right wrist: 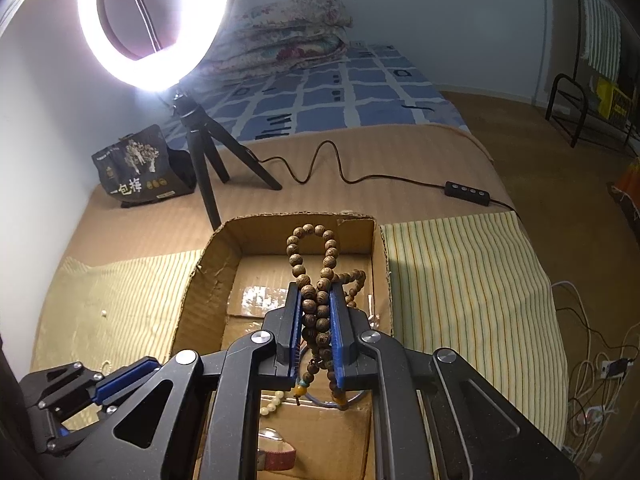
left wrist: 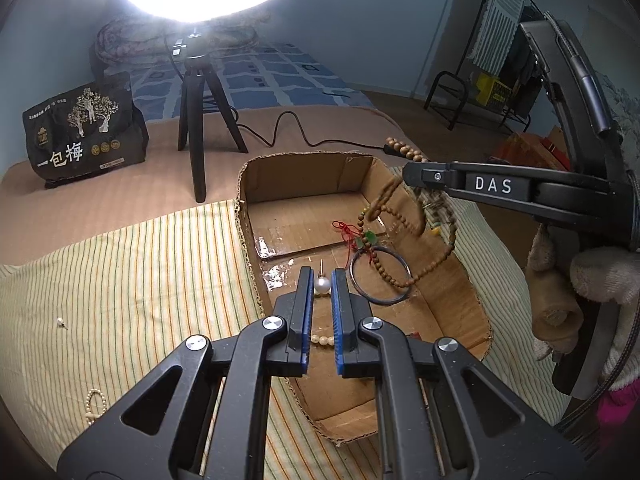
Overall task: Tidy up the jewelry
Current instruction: 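Open the right tool to drop the mala in the box while the left tool releases the earring, then move the left tool to the second pearl earring while the right tool approaches the pearl necklace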
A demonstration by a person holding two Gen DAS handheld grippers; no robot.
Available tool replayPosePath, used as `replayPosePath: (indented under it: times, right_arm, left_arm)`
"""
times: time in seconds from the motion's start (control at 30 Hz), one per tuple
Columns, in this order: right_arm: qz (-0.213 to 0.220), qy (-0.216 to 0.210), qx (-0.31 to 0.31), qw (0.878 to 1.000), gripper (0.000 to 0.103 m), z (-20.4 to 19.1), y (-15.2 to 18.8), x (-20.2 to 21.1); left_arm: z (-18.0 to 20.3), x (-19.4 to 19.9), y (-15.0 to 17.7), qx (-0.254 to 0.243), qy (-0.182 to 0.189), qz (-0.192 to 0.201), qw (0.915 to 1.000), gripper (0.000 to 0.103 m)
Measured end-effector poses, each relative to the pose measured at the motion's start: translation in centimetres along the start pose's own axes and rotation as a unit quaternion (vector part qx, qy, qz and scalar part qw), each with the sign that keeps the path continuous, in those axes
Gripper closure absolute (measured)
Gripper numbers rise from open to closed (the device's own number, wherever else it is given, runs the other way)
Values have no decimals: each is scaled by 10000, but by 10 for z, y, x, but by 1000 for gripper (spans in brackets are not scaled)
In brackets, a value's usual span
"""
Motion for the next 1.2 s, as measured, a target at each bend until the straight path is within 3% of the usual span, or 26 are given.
replayPosePath:
  times: [0.03,0.1,0.13,0.17,0.2,0.23,0.3,0.43,1.2]
  right_arm:
    - [2,26,-2,10000,90,0,0,0]
    - [-14,103,-21,9999,75,1,1,-1]
    - [-18,137,-45,9999,59,2,1,-1]
    - [-10,160,-68,9998,48,3,1,-1]
    - [5,178,-84,9998,46,4,1,0]
    - [13,205,-104,9997,45,5,1,0]
    - [-21,267,-112,9996,44,6,1,-1]
    - [-52,434,-149,9989,32,9,1,0]
    - [275,625,187,9975,32,-19,-4,43]
  left_arm:
    - [-1,0,0,7,-19,-3,10000,97]
    - [-3,0,1,35,-42,-24,10000,91]
    - [-5,0,1,57,-62,-26,10000,73]
    - [-6,0,0,91,-84,-1,9999,61]
    - [-7,2,0,117,-87,48,9999,44]
    - [-8,3,-1,130,-85,101,9998,40]
    - [-9,6,-3,122,-106,130,9998,40]
    - [-11,8,-2,106,-105,131,9998,36]
    - [-27,49,-3,67,-212,434,9988,34]
Point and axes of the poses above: each gripper's, at about its wrist camera, not at the fingertips, and x roughly against the way its jaws point, z to its right, y to its underside, the point moved 7 cm from there along -x, roughly the way its jaws point, and after that the axes turned 7 degrees about x, right-handed, at the moved point
